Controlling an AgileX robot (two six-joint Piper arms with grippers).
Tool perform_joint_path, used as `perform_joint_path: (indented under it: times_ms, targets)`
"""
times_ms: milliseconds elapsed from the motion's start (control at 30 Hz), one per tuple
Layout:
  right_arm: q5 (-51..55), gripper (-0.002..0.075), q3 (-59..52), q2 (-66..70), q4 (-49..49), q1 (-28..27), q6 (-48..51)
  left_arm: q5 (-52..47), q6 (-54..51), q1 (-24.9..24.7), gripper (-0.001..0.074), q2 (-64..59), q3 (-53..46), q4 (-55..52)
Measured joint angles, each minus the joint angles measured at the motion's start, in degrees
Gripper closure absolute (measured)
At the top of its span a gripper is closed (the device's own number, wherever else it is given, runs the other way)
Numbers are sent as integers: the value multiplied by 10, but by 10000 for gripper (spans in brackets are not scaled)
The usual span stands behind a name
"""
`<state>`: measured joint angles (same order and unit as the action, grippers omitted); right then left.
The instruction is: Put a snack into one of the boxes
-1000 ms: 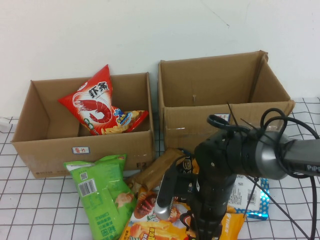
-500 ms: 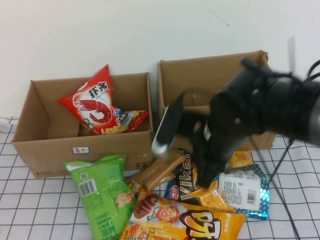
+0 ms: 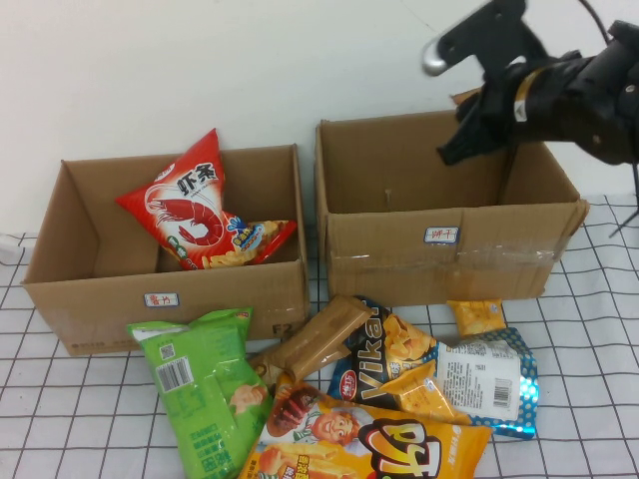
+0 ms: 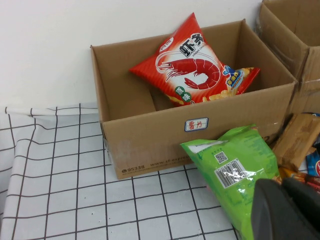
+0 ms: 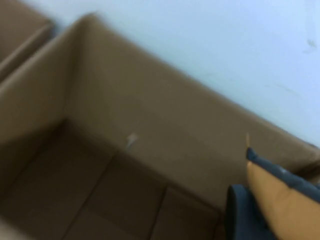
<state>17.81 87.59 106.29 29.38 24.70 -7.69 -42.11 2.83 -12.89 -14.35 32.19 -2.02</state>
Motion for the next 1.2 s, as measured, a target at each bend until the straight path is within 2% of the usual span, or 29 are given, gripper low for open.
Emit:
perform_joint_path:
  times_ms: [100, 300, 467, 567, 633, 700, 800, 967, 1100, 1200]
  targets:
    - [-26, 430, 19, 35, -2, -29, -29, 0, 0, 0, 736, 0, 0, 0]
    - [-23, 228, 44, 80, -8, -48, -69, 0, 0, 0, 736, 0, 0, 0]
    - [0, 209, 52, 75, -27, -48, -72, -1, 0, 0, 736, 0, 0, 0]
    - [40, 290, 52, 59, -46, -48, -68, -1, 0, 0, 736, 0, 0, 0]
    - [77, 412, 52, 40, -58, -48, -48, -1, 0, 0, 736, 0, 0, 0]
    - [115, 566, 52, 21, -67, -48, -15, -1, 0, 0, 736, 0, 0, 0]
    - [168, 678, 53, -9, -101, -48, 83, -1, 0, 0, 736, 0, 0, 0]
    - [274, 720, 56, -33, -260, -48, 281, -1, 0, 0, 736, 0, 0, 0]
    - [405, 726, 56, -27, -412, -48, 469, -1, 0, 0, 736, 0, 0, 0]
    - [461, 726, 56, -8, -473, -36, 520, -1, 0, 0, 736, 0, 0, 0]
